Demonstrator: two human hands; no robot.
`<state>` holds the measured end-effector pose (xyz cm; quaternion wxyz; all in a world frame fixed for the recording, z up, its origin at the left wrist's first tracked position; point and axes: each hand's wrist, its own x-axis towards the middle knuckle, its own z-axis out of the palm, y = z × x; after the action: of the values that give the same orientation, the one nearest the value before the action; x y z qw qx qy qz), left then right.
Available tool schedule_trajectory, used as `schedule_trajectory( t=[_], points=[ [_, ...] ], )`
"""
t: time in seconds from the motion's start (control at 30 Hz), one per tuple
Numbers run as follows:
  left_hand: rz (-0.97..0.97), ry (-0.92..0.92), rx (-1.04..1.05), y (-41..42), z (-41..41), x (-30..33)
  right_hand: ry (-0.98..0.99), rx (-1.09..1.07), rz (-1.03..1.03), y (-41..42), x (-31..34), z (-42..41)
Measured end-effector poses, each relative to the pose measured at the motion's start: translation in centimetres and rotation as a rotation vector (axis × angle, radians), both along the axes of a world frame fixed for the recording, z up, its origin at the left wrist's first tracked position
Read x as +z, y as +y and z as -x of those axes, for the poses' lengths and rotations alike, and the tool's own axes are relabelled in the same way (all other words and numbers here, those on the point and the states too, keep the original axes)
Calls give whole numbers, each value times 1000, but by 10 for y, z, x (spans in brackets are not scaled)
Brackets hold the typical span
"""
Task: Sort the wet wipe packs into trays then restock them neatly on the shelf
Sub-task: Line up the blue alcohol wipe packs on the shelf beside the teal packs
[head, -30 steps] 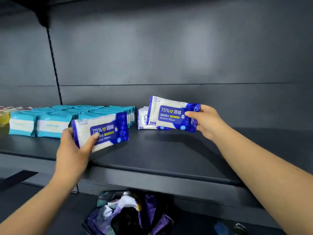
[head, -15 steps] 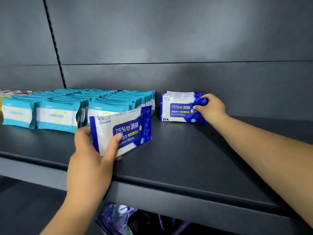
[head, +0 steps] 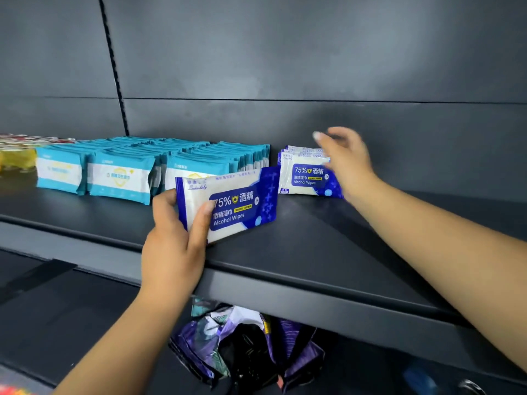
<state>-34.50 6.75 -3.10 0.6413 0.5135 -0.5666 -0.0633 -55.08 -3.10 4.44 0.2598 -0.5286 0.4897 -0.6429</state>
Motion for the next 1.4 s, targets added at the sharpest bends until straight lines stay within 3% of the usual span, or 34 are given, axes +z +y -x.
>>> schedule_trajectory(
  t=[0.03, 0.1, 0.17, 0.27, 0.43, 0.57, 0.67, 0.93, 1.1, 1.4],
  points=[
    [14, -4, -7, 3, 1, 0, -60, 251, -118, 16, 4, -13],
    [8, -9, -20, 6, 1, 0, 24, 631, -344, 44, 2, -34],
    [-39, -38, -4, 6, 1, 0, 239, 723, -380, 53, -6, -42],
    [-64, -187, 1, 6, 0, -1, 348, 548, -318, 53, -6, -28],
    [-91, -406, 5, 1, -4, -6, 29, 248, -223, 19, -5, 25],
    [-119, -482, 83, -2, -3, -3, 82, 62, -312, -22, -18, 48],
    [-129, -487, 117, -2, -2, -3, 239, -53, -322, -45, -26, 48],
    [-82, -483, 98, -7, -9, -7, 442, -236, -248, -56, -31, 32],
    [-62, -548, 95, -6, -8, -7, 501, -288, -235, -54, -32, 28],
    [-98, -442, 37, -8, -11, -8, 442, -376, -374, -31, -34, 29]
  ],
)
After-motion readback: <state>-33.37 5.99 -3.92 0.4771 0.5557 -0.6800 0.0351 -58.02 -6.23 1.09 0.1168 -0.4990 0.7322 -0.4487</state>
